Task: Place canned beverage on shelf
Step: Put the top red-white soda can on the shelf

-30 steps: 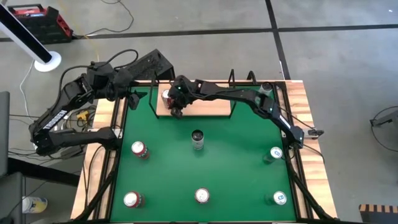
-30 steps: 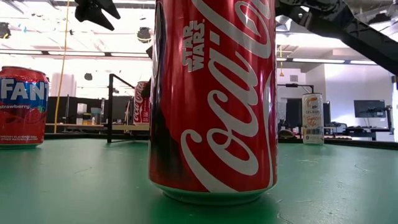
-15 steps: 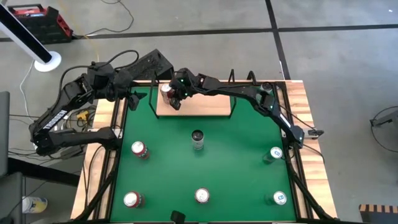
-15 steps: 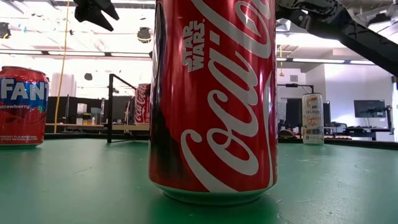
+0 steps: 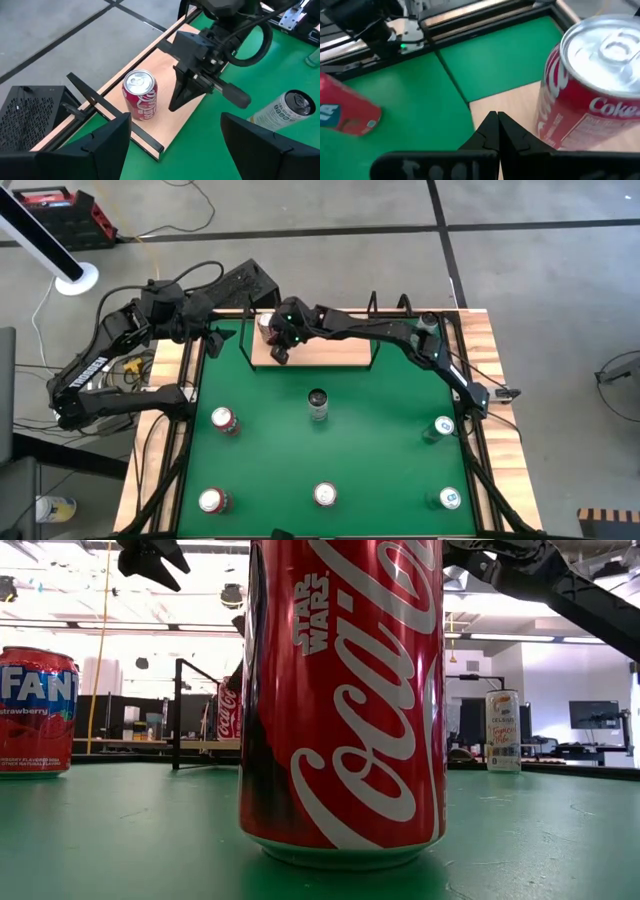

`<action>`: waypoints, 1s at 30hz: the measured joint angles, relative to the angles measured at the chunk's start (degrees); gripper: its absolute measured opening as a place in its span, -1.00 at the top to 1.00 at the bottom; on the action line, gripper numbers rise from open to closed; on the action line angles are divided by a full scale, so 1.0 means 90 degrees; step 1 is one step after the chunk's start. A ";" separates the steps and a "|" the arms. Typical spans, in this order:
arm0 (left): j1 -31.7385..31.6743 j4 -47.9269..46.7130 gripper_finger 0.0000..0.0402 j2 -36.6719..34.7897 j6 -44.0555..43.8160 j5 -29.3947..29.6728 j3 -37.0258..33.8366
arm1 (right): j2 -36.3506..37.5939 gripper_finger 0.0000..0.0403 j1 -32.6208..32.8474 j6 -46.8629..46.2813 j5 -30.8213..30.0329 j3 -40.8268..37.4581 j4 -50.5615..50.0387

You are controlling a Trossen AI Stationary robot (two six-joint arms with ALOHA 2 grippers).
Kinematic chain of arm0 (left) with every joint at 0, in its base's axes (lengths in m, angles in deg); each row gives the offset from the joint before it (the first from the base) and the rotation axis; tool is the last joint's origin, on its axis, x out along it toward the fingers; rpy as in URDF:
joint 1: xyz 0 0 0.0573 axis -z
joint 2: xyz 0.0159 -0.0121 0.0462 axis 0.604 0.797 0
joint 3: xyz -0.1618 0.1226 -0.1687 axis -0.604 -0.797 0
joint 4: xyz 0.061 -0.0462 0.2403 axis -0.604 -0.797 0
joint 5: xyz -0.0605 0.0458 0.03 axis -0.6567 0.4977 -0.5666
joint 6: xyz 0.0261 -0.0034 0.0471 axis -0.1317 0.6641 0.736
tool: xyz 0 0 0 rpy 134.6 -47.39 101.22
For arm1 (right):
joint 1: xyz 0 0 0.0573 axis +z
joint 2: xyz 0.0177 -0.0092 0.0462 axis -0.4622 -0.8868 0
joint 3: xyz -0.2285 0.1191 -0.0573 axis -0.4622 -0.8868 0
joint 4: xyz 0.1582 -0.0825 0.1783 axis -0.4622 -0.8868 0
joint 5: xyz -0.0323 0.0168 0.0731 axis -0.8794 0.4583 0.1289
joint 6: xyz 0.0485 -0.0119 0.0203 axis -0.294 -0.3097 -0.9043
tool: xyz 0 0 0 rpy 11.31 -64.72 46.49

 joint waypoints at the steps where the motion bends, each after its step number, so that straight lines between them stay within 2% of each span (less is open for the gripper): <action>1: 0.0000 -0.0026 -0.43 0.0000 0.0000 0.0001 0.0000 | 0.0000 0.92 0.0003 0.0008 -0.0064 0.0000 0.0052; 18: 0.0000 -0.0044 -0.43 0.0000 -0.0148 -0.0004 0.0002 | 0.0000 0.92 -0.0326 -0.0029 -0.0091 0.0000 0.0321; 30: 0.0000 -0.0044 -0.43 0.0000 -0.0148 -0.0004 0.0002 | -0.0174 0.92 -0.0059 -0.0207 0.0014 -0.0010 0.0420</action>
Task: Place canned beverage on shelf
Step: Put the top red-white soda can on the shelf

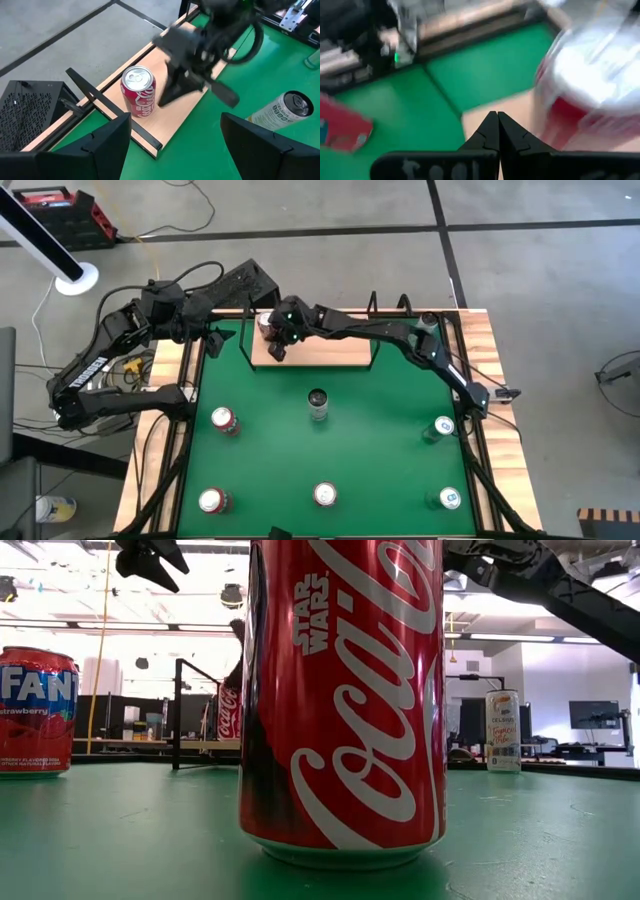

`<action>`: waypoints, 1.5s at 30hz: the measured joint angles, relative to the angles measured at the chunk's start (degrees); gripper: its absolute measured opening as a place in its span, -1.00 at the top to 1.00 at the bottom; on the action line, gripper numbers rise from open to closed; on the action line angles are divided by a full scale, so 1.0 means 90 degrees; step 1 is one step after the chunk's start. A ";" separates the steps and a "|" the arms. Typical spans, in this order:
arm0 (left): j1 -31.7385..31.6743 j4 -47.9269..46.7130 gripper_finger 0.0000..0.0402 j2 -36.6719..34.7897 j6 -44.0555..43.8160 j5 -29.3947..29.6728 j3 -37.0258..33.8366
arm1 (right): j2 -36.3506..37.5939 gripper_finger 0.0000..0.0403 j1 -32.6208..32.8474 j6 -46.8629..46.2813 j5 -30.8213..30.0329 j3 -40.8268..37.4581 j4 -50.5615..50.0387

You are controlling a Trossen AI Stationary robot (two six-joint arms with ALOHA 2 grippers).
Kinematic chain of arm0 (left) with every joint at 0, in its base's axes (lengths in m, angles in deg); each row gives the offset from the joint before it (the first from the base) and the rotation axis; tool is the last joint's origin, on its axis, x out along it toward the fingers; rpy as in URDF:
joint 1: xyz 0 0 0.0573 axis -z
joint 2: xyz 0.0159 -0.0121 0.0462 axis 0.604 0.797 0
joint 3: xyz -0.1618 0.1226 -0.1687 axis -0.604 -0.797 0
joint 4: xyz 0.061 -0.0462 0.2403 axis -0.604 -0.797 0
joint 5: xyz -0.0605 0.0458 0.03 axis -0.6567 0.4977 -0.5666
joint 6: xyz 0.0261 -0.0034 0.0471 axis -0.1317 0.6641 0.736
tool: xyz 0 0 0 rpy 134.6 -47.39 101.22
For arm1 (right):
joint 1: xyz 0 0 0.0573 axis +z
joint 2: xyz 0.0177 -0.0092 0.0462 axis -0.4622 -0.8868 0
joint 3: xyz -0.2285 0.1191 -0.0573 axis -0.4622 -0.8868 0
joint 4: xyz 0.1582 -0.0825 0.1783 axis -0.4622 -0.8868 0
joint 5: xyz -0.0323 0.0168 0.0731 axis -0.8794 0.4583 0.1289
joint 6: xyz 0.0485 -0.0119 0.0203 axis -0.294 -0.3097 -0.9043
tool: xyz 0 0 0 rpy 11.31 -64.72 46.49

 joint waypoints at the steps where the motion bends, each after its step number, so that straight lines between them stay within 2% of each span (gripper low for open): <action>1: 0.0002 0.0000 -0.43 0.0000 0.0000 -0.0006 0.0000 | -0.0024 0.92 0.0022 -0.0038 0.0059 -0.0014 -0.0038; 10: 0.0002 -0.0055 -0.43 -0.0001 0.0037 -0.0007 0.0000 | -0.0110 0.91 0.0203 0.0059 -0.0219 0.0006 0.0366; 26: 0.0002 -0.0051 -0.43 -0.0001 0.0112 -0.0005 0.0000 | -0.0106 0.91 -0.0263 0.0148 -0.0334 0.0006 0.0528; 45: 0.0002 -0.0049 -0.43 0.0002 0.0056 0.0002 0.0000 | -0.0115 0.91 -0.0348 0.0226 -0.0393 0.0006 0.0855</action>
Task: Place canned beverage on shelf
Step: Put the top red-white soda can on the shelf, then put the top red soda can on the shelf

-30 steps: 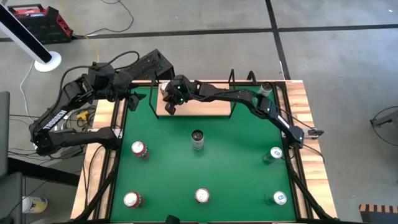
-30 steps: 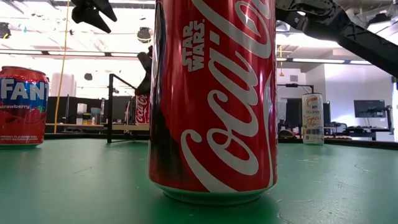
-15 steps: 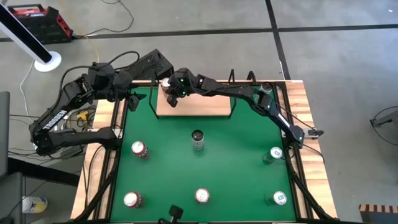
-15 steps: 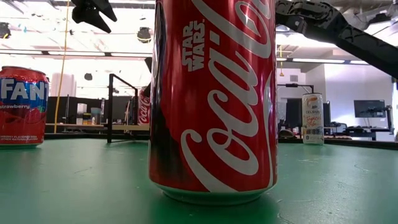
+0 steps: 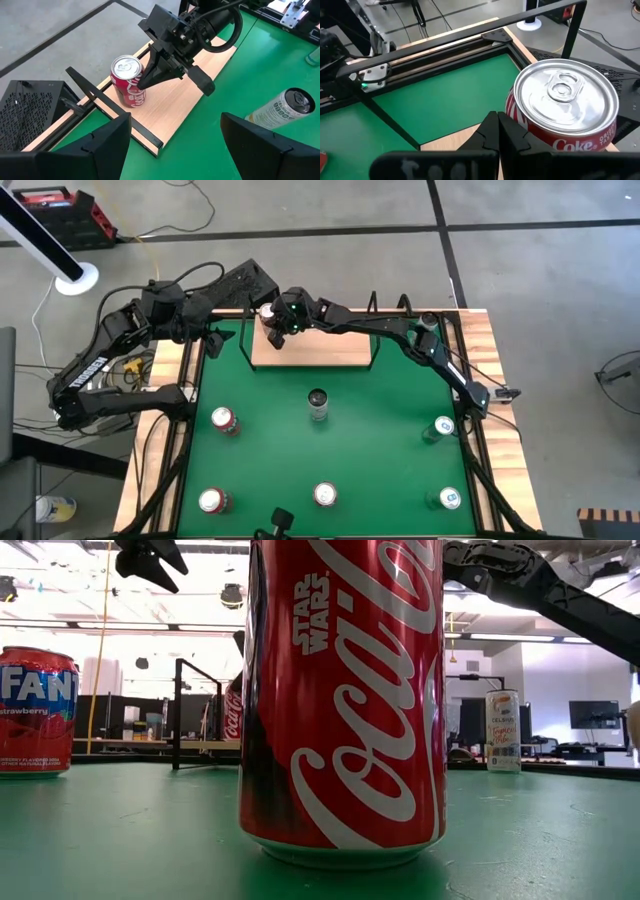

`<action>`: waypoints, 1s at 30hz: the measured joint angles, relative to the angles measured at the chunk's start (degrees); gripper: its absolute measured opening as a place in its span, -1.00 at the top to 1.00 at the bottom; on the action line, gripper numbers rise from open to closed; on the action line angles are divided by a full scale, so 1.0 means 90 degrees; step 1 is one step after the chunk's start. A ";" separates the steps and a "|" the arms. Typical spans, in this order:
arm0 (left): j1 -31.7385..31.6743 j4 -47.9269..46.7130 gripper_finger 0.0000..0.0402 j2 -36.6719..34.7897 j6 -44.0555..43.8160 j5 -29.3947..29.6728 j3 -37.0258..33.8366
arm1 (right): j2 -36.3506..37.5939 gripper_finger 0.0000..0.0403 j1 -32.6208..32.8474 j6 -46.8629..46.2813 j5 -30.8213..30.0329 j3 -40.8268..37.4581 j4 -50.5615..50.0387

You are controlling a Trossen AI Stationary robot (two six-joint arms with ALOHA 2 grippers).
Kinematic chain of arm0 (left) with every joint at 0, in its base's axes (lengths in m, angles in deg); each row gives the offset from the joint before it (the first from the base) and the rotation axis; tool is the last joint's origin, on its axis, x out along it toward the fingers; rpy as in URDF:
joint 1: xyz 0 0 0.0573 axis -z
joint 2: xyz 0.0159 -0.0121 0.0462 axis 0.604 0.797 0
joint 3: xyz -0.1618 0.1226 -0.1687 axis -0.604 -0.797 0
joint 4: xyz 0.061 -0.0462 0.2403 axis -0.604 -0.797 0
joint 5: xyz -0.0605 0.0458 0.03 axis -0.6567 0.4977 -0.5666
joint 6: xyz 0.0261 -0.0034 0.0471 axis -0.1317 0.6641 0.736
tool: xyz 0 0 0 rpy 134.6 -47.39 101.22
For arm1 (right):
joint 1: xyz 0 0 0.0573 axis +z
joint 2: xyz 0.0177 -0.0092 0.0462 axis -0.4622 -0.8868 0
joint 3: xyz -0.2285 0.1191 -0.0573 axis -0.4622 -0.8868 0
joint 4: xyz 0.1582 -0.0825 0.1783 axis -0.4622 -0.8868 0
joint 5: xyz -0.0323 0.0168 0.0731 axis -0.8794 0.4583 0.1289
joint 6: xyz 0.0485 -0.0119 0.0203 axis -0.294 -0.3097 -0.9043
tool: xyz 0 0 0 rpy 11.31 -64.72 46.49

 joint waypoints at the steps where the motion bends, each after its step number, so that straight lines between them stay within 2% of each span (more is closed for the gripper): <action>1: 0.0000 0.0000 -0.43 0.0000 -0.0027 0.0000 0.0000 | 0.0000 0.91 0.0000 0.0000 0.0000 0.0000 -0.0003; 20: 0.0000 0.0000 -0.43 0.0000 -0.0146 -0.0002 0.0000 | -0.0002 0.91 -0.0160 0.0003 0.0007 0.0000 0.0104; 30: -0.0001 0.0000 -0.43 0.0000 -0.0145 -0.0002 0.0000 | -0.0010 0.91 -0.0019 0.0002 0.0022 0.0000 0.0019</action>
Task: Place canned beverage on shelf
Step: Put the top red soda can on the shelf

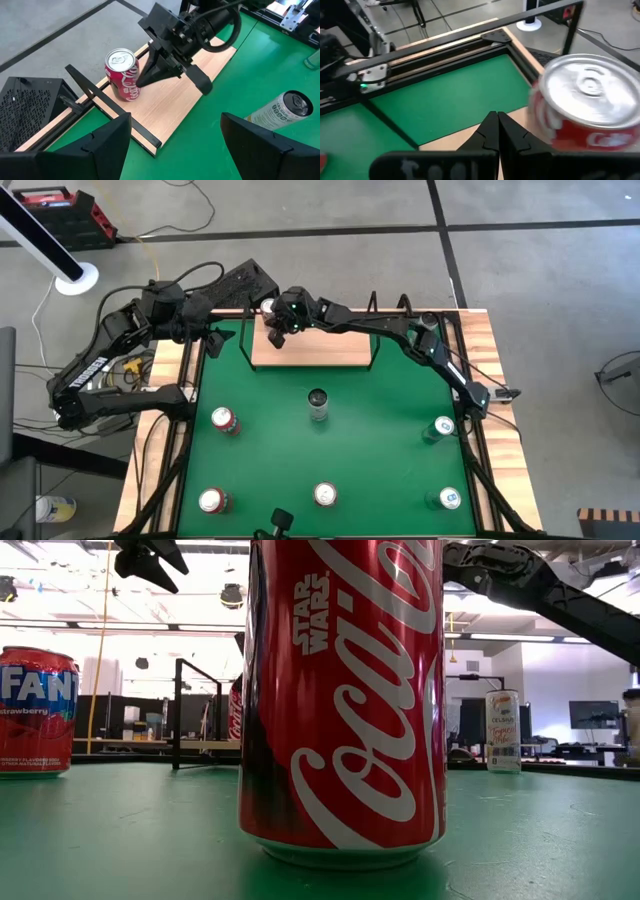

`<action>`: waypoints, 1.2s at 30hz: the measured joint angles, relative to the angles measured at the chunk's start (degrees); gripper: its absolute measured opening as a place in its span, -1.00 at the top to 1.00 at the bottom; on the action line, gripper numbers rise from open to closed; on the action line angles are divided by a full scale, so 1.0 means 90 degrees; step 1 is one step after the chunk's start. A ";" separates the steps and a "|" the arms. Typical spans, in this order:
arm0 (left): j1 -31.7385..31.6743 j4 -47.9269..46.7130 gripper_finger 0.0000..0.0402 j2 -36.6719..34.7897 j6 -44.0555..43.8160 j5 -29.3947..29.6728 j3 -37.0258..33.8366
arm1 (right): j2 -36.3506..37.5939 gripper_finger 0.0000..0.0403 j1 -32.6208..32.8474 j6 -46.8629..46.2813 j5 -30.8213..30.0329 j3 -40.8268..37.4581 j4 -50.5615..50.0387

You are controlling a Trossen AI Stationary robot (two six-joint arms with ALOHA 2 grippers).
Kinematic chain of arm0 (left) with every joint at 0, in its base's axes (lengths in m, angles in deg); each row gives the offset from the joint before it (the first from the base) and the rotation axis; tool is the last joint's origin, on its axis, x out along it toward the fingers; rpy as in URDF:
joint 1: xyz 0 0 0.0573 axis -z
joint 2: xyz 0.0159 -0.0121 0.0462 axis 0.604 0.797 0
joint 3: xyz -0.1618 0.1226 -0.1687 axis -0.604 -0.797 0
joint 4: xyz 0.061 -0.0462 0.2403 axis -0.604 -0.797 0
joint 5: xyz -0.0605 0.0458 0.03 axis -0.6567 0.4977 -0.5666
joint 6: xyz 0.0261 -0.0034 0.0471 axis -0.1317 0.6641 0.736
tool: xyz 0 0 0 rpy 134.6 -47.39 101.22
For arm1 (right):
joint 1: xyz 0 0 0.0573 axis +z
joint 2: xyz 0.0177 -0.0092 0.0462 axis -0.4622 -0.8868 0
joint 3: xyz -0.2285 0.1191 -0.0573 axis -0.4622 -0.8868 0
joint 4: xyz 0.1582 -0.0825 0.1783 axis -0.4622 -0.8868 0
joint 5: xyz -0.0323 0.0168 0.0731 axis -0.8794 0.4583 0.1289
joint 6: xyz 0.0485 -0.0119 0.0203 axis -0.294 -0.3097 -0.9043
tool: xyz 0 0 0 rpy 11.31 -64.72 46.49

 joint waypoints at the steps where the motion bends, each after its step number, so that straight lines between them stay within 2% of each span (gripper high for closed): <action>1: 0.0001 0.0000 -0.43 0.0000 -0.0001 0.0000 0.0000 | 0.0000 0.91 0.0014 0.0000 0.0002 0.0000 -0.0013; 14: 0.0001 -0.0104 -0.43 0.0002 0.0002 -0.0029 0.0000 | 0.0006 0.90 0.0030 -0.0074 0.0005 0.0000 -0.0098; 18: 0.0000 -0.0159 -0.43 0.0000 0.0098 -0.0480 0.0000 | 0.0230 0.90 0.0098 -0.0221 0.0356 -0.0005 -0.0589; 28: 0.0074 -0.0808 -0.43 -0.0005 0.0729 -0.1843 0.0000 | 0.2114 0.91 0.0785 0.0184 0.0361 0.0002 -0.3306; 32: 0.0431 -0.1500 -0.43 -0.0005 0.0638 -0.1902 0.0000 | 0.3133 0.90 0.1143 0.0440 0.0248 0.0005 -0.4522; 36: 0.1148 -0.1925 -0.43 -0.0005 0.0347 -0.1781 0.0000 | 0.3876 0.90 0.1624 0.0578 -0.0554 0.0007 -0.5666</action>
